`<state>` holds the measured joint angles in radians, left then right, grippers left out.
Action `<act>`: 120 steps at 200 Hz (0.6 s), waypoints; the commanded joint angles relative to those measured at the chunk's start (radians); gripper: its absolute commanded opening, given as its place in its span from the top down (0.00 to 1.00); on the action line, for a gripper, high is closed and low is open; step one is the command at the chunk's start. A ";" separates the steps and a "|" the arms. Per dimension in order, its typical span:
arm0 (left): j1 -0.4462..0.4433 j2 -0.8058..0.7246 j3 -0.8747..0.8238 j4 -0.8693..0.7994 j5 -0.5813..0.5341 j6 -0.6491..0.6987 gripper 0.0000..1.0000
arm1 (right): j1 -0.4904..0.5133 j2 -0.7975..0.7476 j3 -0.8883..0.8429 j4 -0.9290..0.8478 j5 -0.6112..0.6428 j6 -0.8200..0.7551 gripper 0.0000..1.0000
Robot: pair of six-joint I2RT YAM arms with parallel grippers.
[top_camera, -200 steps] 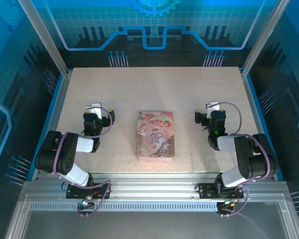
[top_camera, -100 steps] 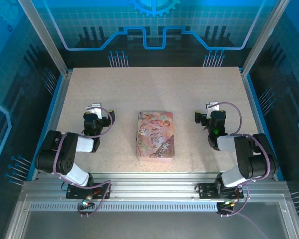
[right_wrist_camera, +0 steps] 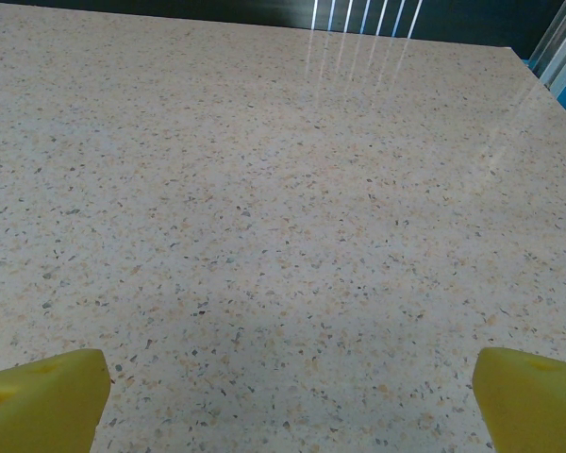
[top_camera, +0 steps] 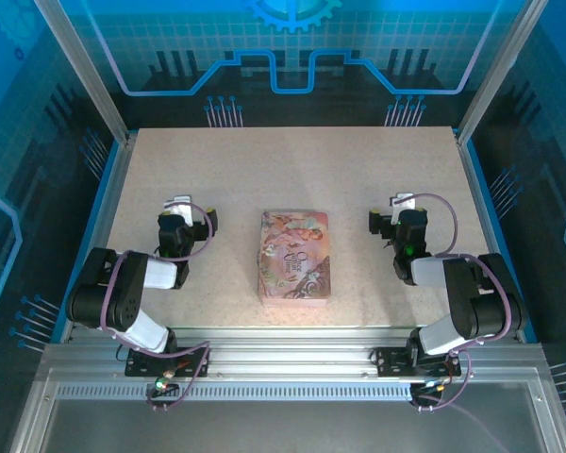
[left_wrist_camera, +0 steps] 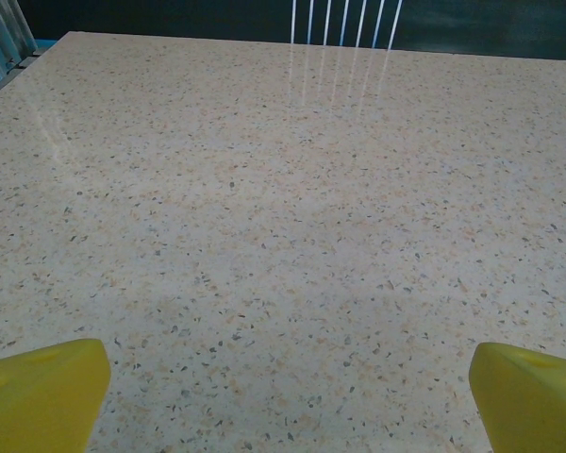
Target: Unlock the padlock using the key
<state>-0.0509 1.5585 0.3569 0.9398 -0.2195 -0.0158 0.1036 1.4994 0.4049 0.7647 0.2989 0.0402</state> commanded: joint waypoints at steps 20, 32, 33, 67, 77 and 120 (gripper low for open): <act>0.013 -0.010 0.022 -0.010 0.026 0.016 0.01 | 0.000 0.002 0.005 0.032 0.013 0.007 0.00; 0.011 -0.026 0.026 -0.025 -0.002 0.012 0.01 | 0.001 -0.006 0.005 0.035 0.020 0.006 0.00; 0.011 -0.029 0.026 -0.031 -0.006 0.011 0.01 | 0.000 -0.009 0.007 0.029 0.019 0.007 0.00; 0.010 -0.166 0.141 -0.349 -0.062 -0.009 0.01 | 0.002 -0.085 0.057 -0.117 0.000 -0.006 0.00; 0.011 -0.195 0.171 -0.408 -0.068 -0.015 0.01 | -0.003 -0.126 0.106 -0.242 0.001 0.003 0.00; 0.016 -0.310 0.330 -0.713 0.033 -0.262 0.01 | -0.019 -0.340 0.211 -0.532 -0.096 0.258 0.00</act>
<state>-0.0475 1.3071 0.6018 0.4709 -0.2642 -0.1081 0.1036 1.2800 0.5537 0.4522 0.2600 0.0914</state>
